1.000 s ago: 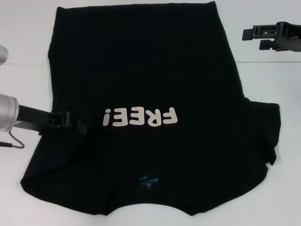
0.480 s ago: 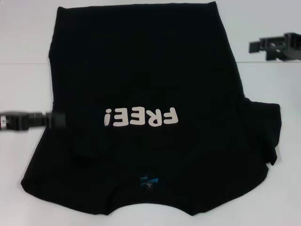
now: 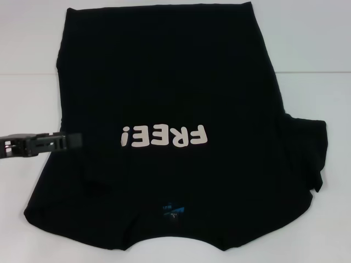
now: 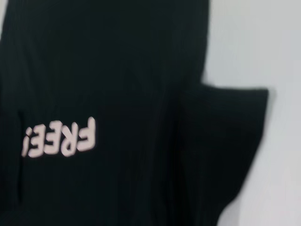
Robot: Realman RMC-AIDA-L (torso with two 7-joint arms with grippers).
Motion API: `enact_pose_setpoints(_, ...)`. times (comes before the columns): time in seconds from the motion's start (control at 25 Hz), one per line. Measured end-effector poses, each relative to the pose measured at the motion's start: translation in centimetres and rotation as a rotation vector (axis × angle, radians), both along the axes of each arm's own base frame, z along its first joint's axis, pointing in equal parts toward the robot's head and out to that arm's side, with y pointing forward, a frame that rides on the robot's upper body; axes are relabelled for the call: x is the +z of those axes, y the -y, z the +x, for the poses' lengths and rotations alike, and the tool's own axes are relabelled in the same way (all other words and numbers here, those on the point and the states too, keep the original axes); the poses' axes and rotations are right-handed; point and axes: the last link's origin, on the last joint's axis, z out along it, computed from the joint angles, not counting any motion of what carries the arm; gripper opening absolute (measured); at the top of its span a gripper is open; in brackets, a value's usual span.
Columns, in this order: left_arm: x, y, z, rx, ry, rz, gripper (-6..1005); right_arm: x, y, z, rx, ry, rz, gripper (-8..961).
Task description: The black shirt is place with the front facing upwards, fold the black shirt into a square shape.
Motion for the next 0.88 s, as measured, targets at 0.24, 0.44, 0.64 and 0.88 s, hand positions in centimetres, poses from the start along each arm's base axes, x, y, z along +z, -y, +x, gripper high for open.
enact_pose_setpoints(0.24,-0.4,-0.8,0.9,-0.021,0.009,0.007,843,-1.7,0.8,1.1,-0.028,0.022,-0.026,692)
enact_pose_setpoints(0.44,-0.9,-0.8,1.2,-0.025,0.019,0.004,843,-3.9,0.5,1.3,-0.036,0.043,-0.023,542)
enact_pose_setpoints(0.64,-0.9,-0.8,1.2,-0.023,0.025,0.008,842,-5.8,0.0,0.8,-0.032,0.036,-0.028,462)
enact_pose_setpoints(0.88,-0.9,-0.7,1.1,-0.019,0.028,0.013,842,-7.5,-0.6,1.0,-0.047,0.053,-0.041,400)
